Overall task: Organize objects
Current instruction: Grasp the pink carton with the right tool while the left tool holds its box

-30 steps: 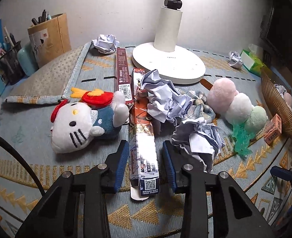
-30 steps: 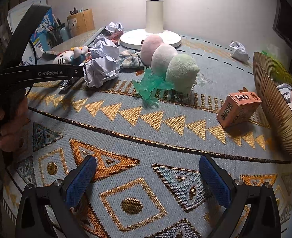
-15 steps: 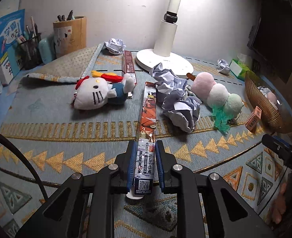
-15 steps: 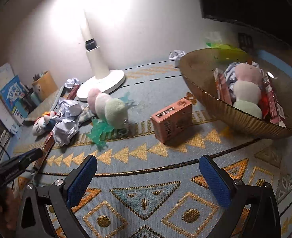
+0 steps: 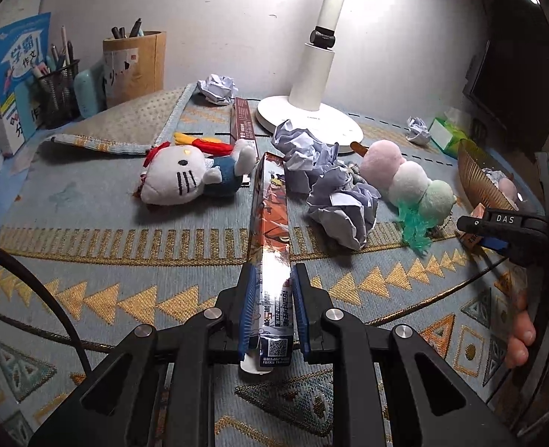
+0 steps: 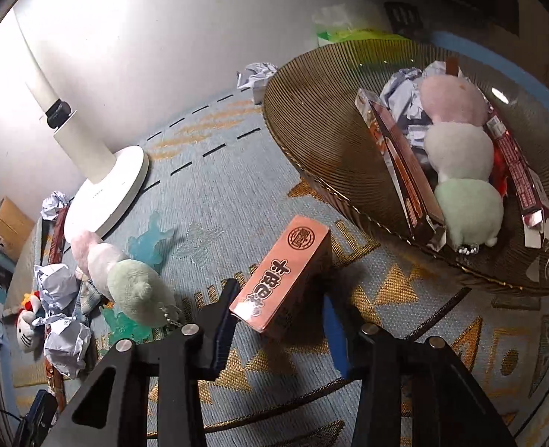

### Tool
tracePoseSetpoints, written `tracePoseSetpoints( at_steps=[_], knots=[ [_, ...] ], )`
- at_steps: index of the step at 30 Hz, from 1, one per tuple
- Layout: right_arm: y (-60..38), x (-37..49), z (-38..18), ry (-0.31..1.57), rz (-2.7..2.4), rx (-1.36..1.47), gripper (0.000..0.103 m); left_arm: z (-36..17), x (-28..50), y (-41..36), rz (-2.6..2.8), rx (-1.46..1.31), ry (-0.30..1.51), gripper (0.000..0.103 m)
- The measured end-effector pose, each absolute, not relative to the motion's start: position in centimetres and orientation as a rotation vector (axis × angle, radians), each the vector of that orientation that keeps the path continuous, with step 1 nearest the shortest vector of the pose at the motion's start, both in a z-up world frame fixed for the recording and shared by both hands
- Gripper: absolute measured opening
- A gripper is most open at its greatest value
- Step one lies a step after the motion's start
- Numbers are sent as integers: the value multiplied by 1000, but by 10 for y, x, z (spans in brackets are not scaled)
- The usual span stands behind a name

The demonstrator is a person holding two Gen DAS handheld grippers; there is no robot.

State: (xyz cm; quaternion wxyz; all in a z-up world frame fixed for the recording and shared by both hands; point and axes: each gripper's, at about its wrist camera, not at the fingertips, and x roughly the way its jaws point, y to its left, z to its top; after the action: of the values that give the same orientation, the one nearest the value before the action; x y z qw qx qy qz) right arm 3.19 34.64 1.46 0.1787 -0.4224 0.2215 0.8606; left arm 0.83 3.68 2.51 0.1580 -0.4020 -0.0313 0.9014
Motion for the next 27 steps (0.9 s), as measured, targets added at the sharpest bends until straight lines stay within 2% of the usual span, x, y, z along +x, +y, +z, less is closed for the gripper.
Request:
tracePoseSetpoints(
  at_steps=[2,3,6,10,13,15,18,20,23,27],
  knots=[
    [353,46,15,692,2452,-1163,25,25,8,37,2573,-1155,-92,17],
    [356,53,15,744,2470,-1161,22,25,8,37,2574,-1155,-89,17],
    [355,74,18,902,2581,-1197,21,26,10,40,2578,-1145,-63,17],
    [345,94,17,978,2734,-1322,21,25,9,39,2572,-1151,-79,17],
    [359,109,11,953,2662,-1321,29,24,8,37,2565,-1156,-93,18],
    [368,114,13,873,2594,-1299,39,23,7,37,2558,-1162,-96,19],
    [366,112,23,740,2607,-1291,77,20,3,33,2547,-1194,-137,27],
    [354,110,28,638,2675,-1285,81,17,-2,30,2531,-1226,-176,30],
    [330,96,25,439,2707,-1333,81,17,-6,29,2537,-1235,-192,30],
    [313,78,8,213,2648,-1402,81,19,-13,42,2557,-1264,-93,30]
  ],
)
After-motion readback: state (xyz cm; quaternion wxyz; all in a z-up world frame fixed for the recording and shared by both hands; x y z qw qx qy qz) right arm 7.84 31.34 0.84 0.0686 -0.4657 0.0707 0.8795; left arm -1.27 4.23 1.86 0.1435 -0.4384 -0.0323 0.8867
